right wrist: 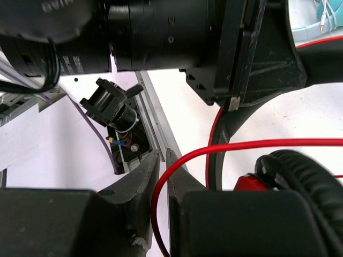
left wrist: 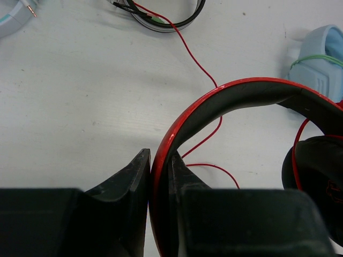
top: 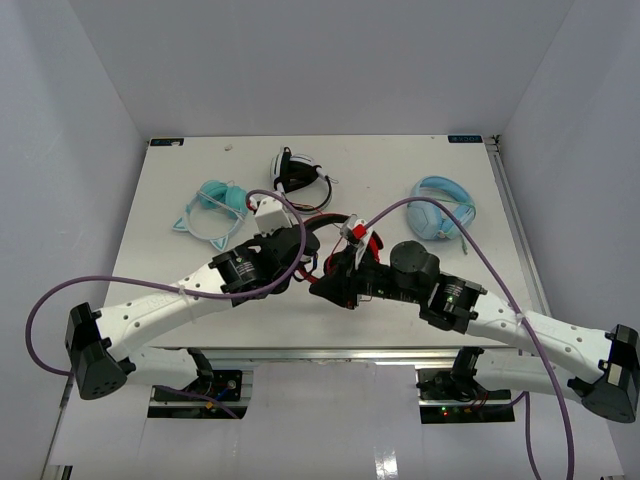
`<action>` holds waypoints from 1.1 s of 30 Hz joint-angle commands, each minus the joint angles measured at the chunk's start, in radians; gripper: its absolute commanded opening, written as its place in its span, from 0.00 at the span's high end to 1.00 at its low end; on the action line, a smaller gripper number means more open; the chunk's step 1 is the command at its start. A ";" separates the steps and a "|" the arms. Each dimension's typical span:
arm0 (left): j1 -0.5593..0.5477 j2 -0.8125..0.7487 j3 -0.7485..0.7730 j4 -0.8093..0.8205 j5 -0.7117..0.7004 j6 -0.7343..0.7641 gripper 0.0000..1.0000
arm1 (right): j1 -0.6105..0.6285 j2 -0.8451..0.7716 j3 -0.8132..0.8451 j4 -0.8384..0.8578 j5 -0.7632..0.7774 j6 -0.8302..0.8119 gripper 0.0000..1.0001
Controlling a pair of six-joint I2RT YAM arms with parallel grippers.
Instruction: Wrap the headphones
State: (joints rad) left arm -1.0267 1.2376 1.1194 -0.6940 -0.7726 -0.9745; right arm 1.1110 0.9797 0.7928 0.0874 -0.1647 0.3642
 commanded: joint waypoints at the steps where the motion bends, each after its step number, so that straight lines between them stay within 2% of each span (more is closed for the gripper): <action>1: 0.004 -0.058 0.020 0.074 0.006 -0.082 1.00 | 0.056 -0.012 -0.021 0.063 0.112 0.004 0.84; 15: 0.004 -0.128 0.027 0.073 -0.004 -0.147 1.00 | 0.211 0.015 -0.098 0.105 0.440 0.001 0.87; 21: 0.004 -0.175 0.020 0.076 0.012 -0.173 1.00 | 0.230 0.014 -0.136 0.124 0.515 0.002 0.80; 33: 0.004 -0.254 -0.003 0.079 0.035 -0.208 1.00 | 0.240 -0.027 -0.221 0.183 0.594 -0.001 0.83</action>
State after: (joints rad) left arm -1.0180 1.0561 1.1030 -0.6945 -0.7670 -1.1244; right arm 1.3499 0.9730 0.6045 0.2264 0.3649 0.3557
